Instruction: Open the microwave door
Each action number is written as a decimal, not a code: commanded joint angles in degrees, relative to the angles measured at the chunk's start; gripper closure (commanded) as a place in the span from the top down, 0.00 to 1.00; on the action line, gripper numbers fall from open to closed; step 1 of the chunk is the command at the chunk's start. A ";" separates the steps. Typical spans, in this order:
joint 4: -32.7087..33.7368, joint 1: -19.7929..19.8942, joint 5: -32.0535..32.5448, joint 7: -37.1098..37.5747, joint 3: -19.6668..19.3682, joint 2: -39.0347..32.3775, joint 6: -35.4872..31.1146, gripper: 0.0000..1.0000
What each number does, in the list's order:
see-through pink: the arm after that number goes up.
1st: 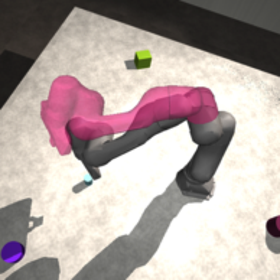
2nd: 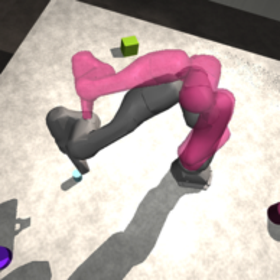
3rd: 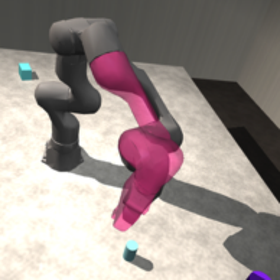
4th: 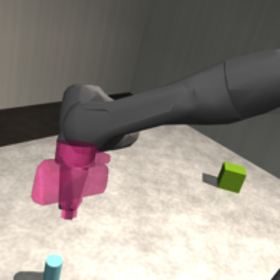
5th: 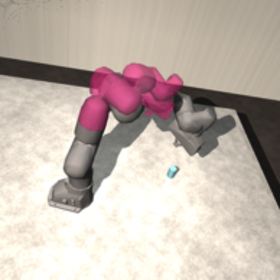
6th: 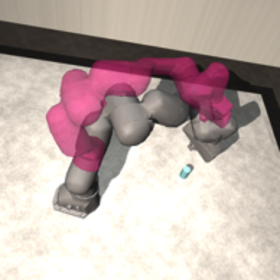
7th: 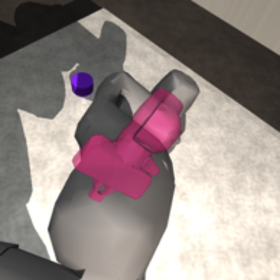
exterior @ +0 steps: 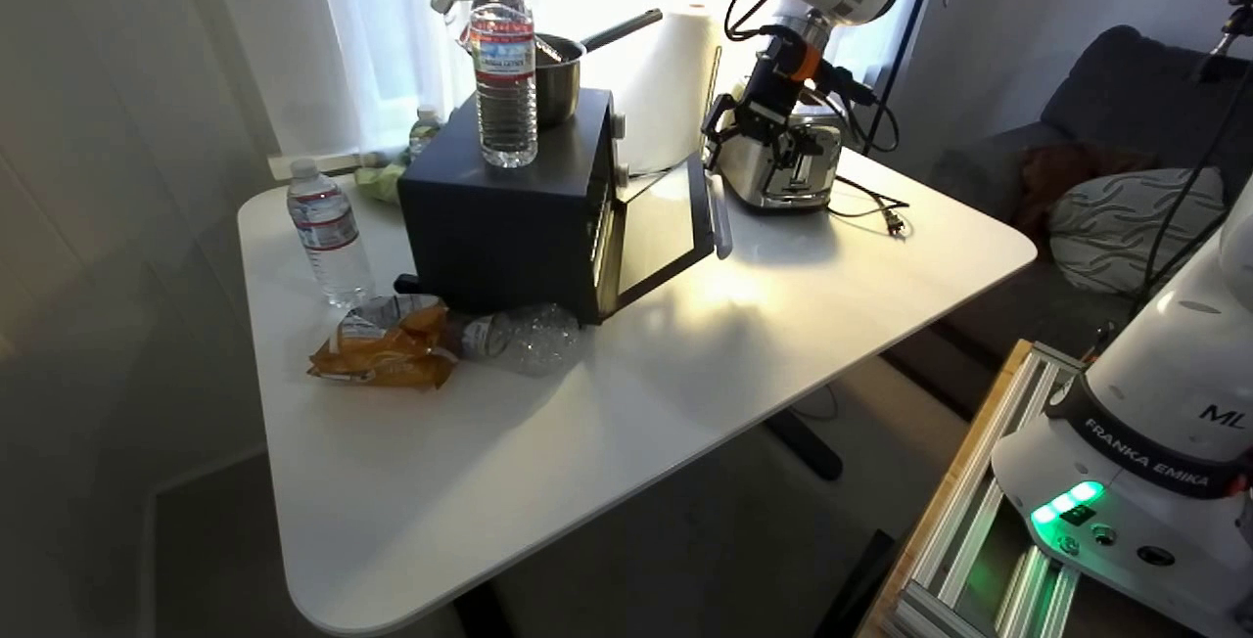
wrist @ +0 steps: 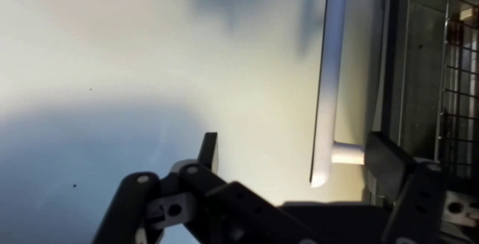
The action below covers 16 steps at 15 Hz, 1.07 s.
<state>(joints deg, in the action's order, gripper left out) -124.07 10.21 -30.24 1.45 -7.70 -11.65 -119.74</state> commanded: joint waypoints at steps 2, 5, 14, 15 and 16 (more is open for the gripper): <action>-7.38 -1.88 6.22 6.69 -0.29 7.46 -8.16 1.00; -10.17 -2.42 10.01 10.03 -0.12 10.25 -11.23 1.00; -24.50 -2.99 27.83 19.82 3.48 28.86 -20.77 1.00; -25.69 -2.56 29.14 20.74 4.26 31.78 -20.72 1.00; -26.47 -2.20 29.77 21.25 4.92 34.41 -20.50 1.00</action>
<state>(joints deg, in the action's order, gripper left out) -144.25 7.11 -4.51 18.97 -4.85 11.99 -138.76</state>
